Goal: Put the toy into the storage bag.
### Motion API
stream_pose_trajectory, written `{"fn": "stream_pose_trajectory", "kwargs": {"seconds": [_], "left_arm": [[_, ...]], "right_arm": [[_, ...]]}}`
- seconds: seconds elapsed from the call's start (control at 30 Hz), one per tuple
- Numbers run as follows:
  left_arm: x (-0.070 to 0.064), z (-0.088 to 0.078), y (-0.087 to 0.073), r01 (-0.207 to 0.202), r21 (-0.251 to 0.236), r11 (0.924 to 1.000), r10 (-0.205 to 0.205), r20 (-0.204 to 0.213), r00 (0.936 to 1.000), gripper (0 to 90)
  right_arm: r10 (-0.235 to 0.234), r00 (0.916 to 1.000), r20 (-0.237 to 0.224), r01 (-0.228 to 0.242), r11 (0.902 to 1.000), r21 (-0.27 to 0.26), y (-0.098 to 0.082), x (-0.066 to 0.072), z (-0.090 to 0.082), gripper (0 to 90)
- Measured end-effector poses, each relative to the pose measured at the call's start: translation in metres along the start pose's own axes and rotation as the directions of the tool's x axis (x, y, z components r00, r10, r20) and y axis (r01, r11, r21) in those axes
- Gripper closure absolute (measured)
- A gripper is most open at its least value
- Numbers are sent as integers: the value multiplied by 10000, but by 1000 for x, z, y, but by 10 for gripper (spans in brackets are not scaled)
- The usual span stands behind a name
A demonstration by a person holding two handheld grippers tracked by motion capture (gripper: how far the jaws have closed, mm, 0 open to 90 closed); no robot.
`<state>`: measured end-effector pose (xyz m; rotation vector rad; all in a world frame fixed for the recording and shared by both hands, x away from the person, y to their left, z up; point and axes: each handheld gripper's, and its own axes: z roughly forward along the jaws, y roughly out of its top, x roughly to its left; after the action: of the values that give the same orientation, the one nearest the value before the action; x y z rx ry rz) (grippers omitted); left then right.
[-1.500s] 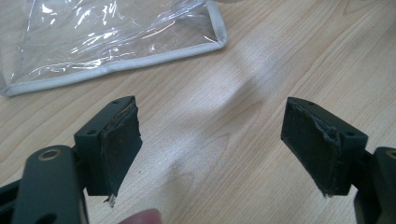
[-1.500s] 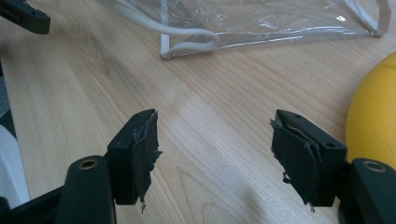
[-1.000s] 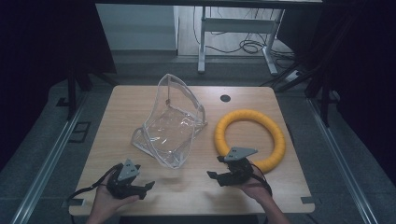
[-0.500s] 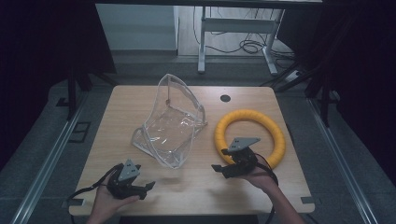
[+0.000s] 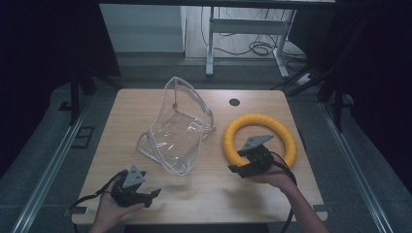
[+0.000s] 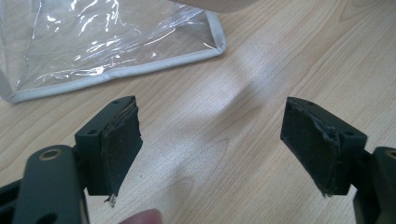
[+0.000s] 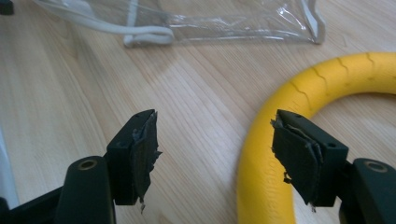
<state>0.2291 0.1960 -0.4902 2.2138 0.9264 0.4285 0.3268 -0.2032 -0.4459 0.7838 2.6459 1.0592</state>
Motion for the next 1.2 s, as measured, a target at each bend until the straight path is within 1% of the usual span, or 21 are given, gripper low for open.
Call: {"fn": "stream_pose_trajectory", "kwargs": {"seconds": [0.13,0.2,0.3,0.33,0.43,0.63,0.67,0.7,0.73,0.77,0.8,0.83,0.87,0.9,0.93,0.97,1.0,1.03,1.07,1.2], "left_arm": [[0,1,0,-73,77,9999,72,29,10000,201],[0,1,0,-75,84,9999,75,47,10000,200],[0,1,0,-71,92,9999,71,48,10000,200],[0,1,0,-66,86,9999,66,55,10000,200],[0,1,0,-66,81,9999,65,60,10000,200],[-1,1,1,-75,65,10000,74,100,9999,200],[-1,1,1,-94,78,9999,93,99,9999,200],[-1,1,1,-94,78,9999,93,99,9999,200],[0,1,1,-144,120,9998,143,93,9999,200],[0,1,1,-144,115,9998,143,91,9999,200],[0,0,1,-138,107,9998,137,91,9999,200],[0,0,1,-138,107,9998,137,91,9999,200],[0,0,1,-133,93,9999,133,81,9999,200],[0,0,1,-133,93,9999,133,81,9999,200],[0,0,1,-136,93,9999,135,83,9999,200],[0,0,1,-138,92,9999,137,85,9999,200],[0,0,1,-140,96,9999,139,84,9999,200],[0,0,1,-137,98,9999,137,80,9999,200],[0,0,1,-139,97,9999,138,82,9999,200],[0,1,2,-92,57,9999,91,117,9999,200]], "right_arm": [[-14,10000,33,13,9998,204,-1,-4,-1,325],[-33,10000,-30,34,9984,559,-2,-8,1,330],[-34,10000,-16,35,9969,785,-3,-11,3,330],[-46,10000,58,40,9960,888,-4,-12,3,330],[-36,9999,96,26,9949,1005,-5,-14,4,330],[-71,9999,157,47,9894,1448,-7,-18,2,338],[-53,9998,174,24,9866,1634,-7,-19,1,339],[-53,9998,174,24,9866,1634,-7,-19,1,339],[-65,9999,133,39,9818,1900,-8,-20,1,341],[-84,9999,105,61,9797,2002,-8,-20,2,341],[-147,9999,91,123,9743,2249,-10,-21,3,340],[-147,9999,91,123,9743,2249,-10,-21,3,340],[-301,9994,155,247,9621,2715,-11,-23,5,338],[-301,9994,155,247,9621,2715,-11,-23,5,338],[-277,9995,183,208,9522,3048,-13,-26,7,339],[-277,9995,183,208,9522,3048,-13,-26,7,339],[-284,9994,190,210,9490,3144,-13,-27,8,339],[-355,9992,192,268,9401,3399,-15,-29,10,339],[-300,9994,186,218,9384,3450,-15,-29,10,338],[-405,9991,95,341,9277,3719,-18,-31,14,335]]}}
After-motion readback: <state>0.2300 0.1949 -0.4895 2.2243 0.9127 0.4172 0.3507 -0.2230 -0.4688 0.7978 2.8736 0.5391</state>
